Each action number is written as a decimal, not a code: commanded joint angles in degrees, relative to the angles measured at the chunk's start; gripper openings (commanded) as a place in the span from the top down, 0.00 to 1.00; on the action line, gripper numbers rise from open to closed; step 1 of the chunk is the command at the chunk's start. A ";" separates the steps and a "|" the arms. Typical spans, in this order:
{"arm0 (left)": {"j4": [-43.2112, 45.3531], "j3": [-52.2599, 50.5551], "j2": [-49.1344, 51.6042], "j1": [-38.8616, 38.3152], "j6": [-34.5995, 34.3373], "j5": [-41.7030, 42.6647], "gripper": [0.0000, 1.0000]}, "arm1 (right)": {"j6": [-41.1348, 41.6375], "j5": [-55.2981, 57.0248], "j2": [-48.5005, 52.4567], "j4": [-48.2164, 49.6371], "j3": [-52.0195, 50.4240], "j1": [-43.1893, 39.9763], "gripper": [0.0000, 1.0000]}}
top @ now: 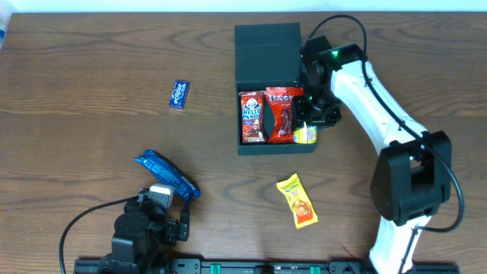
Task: Pack container
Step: 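Lower the Mentos tube into the green box's right side, then release the Mentos tube and raise the right gripper away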
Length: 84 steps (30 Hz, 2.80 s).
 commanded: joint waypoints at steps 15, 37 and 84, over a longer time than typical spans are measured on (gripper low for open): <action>-1.31 -2.34 -0.37 0.39 -0.24 0.42 0.05 | -0.96 0.20 0.83 0.98 1.25 0.37 0.65; -1.31 -2.34 -0.37 0.39 -0.24 0.42 0.05 | -1.01 3.41 2.47 7.67 -0.26 2.64 0.94; -1.31 -2.34 -0.37 0.39 -0.24 0.42 0.05 | 5.16 20.81 -15.02 -5.57 -0.15 2.34 0.01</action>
